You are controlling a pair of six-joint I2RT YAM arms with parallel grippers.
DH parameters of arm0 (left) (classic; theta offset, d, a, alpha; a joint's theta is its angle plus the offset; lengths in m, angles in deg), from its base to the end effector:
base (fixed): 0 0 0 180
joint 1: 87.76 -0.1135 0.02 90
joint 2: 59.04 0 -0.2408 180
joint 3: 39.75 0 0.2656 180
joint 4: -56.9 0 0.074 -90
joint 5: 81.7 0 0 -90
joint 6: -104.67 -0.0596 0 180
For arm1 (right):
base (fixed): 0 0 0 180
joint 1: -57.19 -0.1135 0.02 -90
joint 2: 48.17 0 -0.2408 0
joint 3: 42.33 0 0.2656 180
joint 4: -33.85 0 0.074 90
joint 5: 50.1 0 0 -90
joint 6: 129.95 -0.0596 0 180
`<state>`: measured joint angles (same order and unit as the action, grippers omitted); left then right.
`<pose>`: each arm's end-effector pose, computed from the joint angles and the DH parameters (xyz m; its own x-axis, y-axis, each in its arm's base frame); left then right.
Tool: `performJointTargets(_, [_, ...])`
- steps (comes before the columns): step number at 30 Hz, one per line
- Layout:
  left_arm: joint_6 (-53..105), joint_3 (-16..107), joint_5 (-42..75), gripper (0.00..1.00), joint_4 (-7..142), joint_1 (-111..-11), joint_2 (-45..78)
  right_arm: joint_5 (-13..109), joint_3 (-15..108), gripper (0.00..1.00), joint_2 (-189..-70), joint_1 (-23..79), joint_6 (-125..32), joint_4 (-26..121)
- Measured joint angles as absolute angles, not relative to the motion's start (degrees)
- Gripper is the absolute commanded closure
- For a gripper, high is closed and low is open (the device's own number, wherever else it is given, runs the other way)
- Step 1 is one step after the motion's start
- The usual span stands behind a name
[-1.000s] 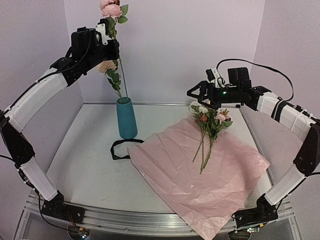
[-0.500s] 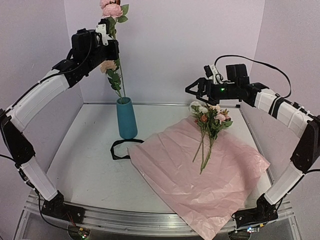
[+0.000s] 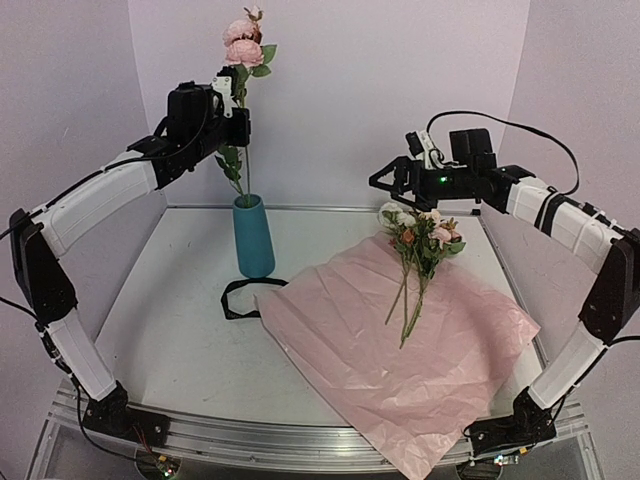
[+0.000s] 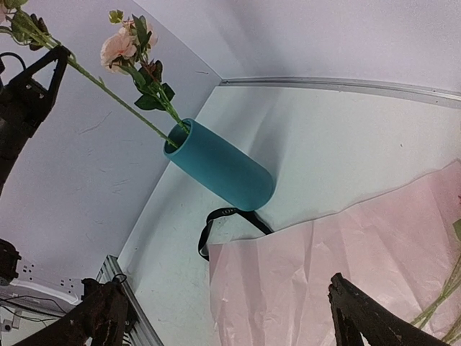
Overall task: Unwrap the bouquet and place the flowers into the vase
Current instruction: Insert the fake flower into the vase.
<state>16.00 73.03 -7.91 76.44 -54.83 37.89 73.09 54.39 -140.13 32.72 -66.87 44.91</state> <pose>0.3746 -0.2228 0.4166 -0.0607 0.0128 -0.9981 0.2868 0.9580 -0.0052 0.3652 0.2020 0.3626 -0.4702 0.2023 -0.8591 -0.7054 0.4988 0.5036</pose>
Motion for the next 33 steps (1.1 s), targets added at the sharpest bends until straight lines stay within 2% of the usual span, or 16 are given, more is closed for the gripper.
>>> performJointTargets(20, [19.9, 62.8, -11.4, 0.99, 75.6, -54.8, 40.2, 73.2, 54.6, 0.02, -141.2, 32.7, -67.0, 45.0])
performJointTargets(24, [21.3, 61.0, -11.7, 0.92, 75.4, -54.9, 40.8, 73.3, 54.8, 0.02, -141.7, 32.7, -67.0, 45.1])
performJointTargets(29, [23.0, 60.4, -12.1, 0.71, 75.7, -54.9, 41.6, 73.5, 54.8, 0.02, -141.7, 32.7, -67.0, 45.1])
performJointTargets(33, [24.4, 60.3, -12.4, 0.60, 76.1, -54.9, 41.6, 73.5, 54.8, 0.02, -141.7, 32.7, -67.0, 45.1])
